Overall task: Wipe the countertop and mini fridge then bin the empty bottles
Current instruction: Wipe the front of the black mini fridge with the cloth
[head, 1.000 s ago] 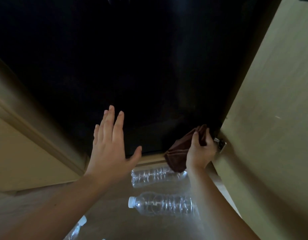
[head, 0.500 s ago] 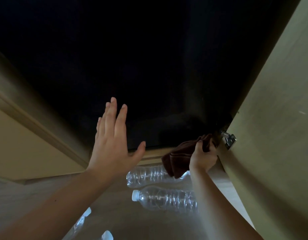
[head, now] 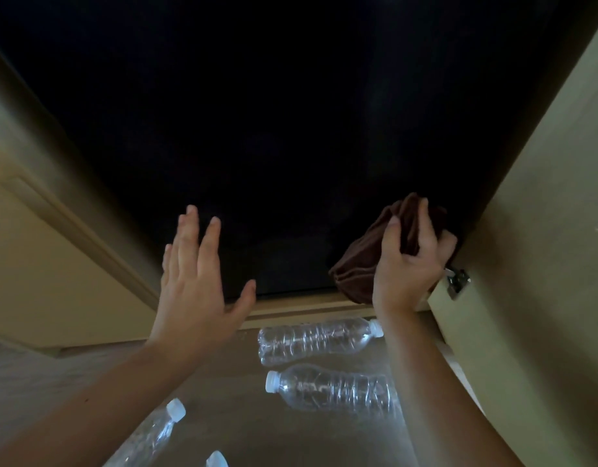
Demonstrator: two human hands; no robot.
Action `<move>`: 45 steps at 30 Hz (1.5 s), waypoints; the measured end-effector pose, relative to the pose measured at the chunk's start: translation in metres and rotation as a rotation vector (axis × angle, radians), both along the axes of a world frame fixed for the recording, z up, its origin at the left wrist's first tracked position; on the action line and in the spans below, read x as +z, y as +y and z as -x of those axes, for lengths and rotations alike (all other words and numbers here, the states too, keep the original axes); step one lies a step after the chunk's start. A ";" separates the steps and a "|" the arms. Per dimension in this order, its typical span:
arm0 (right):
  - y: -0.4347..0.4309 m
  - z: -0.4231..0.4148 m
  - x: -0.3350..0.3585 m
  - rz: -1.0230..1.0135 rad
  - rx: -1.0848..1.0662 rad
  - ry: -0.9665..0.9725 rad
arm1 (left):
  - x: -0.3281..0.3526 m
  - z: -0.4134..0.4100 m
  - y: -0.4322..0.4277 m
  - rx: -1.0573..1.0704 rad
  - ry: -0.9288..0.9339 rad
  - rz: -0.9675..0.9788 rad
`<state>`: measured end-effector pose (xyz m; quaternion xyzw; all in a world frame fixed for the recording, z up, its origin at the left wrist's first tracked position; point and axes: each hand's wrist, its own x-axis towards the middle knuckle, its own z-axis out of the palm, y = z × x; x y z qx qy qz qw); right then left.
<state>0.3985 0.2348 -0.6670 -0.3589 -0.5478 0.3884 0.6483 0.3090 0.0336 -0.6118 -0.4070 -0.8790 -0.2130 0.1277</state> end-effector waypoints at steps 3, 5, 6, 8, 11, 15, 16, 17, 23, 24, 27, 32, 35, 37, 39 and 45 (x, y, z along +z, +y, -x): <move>-0.009 -0.005 -0.036 0.150 0.011 -0.056 | -0.002 0.008 -0.013 0.082 -0.002 0.004; -0.010 -0.010 -0.057 0.259 0.033 -0.104 | -0.003 0.013 -0.019 0.130 -0.012 0.008; -0.010 -0.011 -0.061 0.291 0.035 -0.106 | -0.004 0.016 -0.022 0.152 -0.024 0.002; -0.007 -0.010 -0.056 0.323 0.026 -0.061 | -0.004 0.022 -0.027 0.188 -0.048 -0.021; -0.002 -0.007 -0.022 0.200 -0.048 -0.030 | -0.004 0.030 -0.033 0.222 -0.087 -0.055; 0.010 -0.006 0.027 0.028 -0.044 0.079 | -0.005 0.038 -0.032 0.229 -0.146 -0.101; 0.011 -0.005 0.034 -0.006 -0.028 0.070 | -0.006 0.039 -0.030 0.225 -0.156 -0.111; 0.011 -0.005 0.037 -0.049 -0.021 0.025 | -0.006 0.039 -0.028 0.220 -0.166 -0.119; -0.010 -0.001 0.007 -0.322 0.035 -0.300 | -0.008 0.033 -0.012 0.245 -0.216 -0.187; -0.014 -0.002 0.001 -0.338 0.076 -0.340 | -0.008 0.032 -0.010 0.255 -0.214 -0.188; -0.011 -0.007 -0.005 -0.245 0.123 -0.269 | -0.008 0.030 -0.006 0.273 -0.214 -0.181; 0.017 -0.021 -0.011 0.129 -0.069 -0.063 | -0.007 0.031 -0.010 0.267 -0.198 -0.149; 0.019 -0.029 -0.036 0.291 -0.076 -0.118 | -0.008 0.032 -0.013 0.255 -0.201 -0.137; 0.017 -0.030 -0.044 0.352 -0.029 -0.119 | -0.008 0.033 -0.015 0.246 -0.202 -0.140; 0.017 -0.027 -0.037 0.334 -0.051 -0.101 | -0.008 0.034 -0.016 0.240 -0.207 -0.138; 0.021 -0.014 -0.004 0.109 -0.025 0.037 | -0.009 0.037 -0.018 0.229 -0.185 -0.132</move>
